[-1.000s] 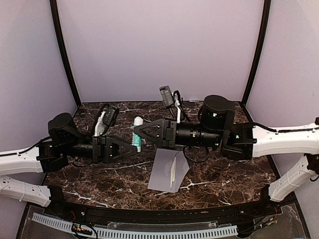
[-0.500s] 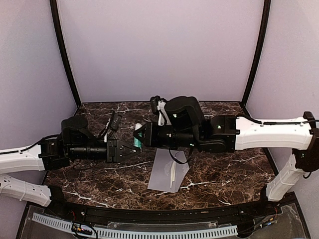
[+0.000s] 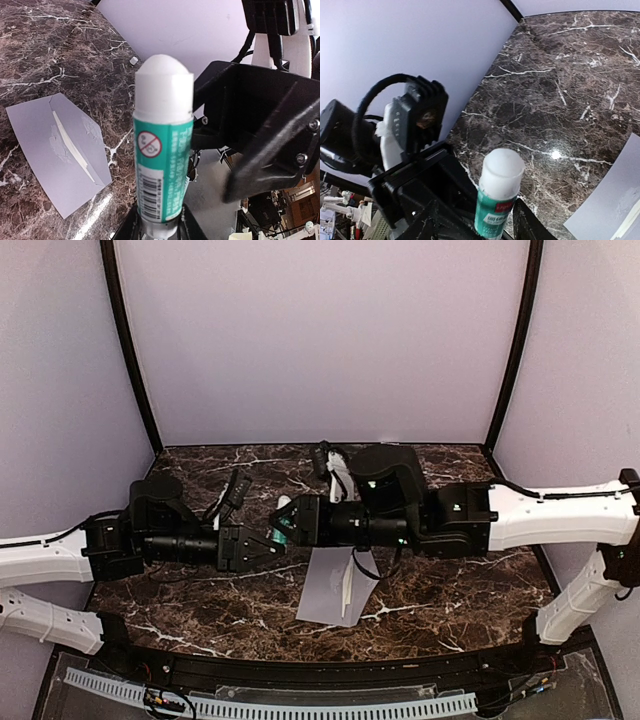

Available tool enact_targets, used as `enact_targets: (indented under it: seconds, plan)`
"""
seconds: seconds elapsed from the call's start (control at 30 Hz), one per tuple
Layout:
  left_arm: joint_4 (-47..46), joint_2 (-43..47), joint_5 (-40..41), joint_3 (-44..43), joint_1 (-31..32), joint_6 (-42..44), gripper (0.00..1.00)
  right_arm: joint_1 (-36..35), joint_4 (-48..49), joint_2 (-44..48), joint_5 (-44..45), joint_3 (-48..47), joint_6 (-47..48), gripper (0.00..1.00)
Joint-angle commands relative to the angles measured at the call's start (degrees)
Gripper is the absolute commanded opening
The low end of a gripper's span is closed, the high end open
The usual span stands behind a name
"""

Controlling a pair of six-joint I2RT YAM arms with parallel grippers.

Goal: Place the letter into the envelope and seal it
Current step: Unscrew the solid glue.

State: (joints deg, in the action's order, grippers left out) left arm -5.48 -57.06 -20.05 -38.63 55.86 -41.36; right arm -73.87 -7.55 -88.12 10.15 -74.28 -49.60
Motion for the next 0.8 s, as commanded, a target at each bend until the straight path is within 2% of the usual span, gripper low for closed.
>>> enact_targets:
  seconds: [0.0,0.07,0.17,0.43,0.57,0.7,0.77]
  plan:
    - [-2.1,3.3,-6.0,-1.2,-1.6,1.5,0.0,-0.7,16.7,6.4,-9.6,6.1,3.9,0.53]
    - [-2.3,4.4,-7.8,-1.1,-2.3,2.0,0.0,-0.8,22.0,8.1,-13.5,9.2,4.7,0.62]
    - [-4.4,5.8,-11.9,-0.3,-3.7,1.4,0.0,-0.7,27.8,9.8,-15.1,12.3,5.0,0.7]
    - [-17.0,8.7,-22.6,2.2,-4.2,-3.9,0.0,-0.8,32.8,11.3,-13.8,15.7,5.6,0.73]
    - [-19.2,9.2,-26.4,1.9,-4.2,-5.4,0.0,-0.8,35.6,10.2,-16.4,15.2,6.7,0.68]
    - [-20.8,8.6,-29.1,2.1,-4.2,-7.0,0.0,-1.2,38.5,7.7,-19.1,13.9,7.4,0.52]
    - [-21.2,8.3,-29.7,2.1,-4.2,-7.7,0.0,-1.8,40.7,6.7,-19.8,13.3,7.9,0.47]
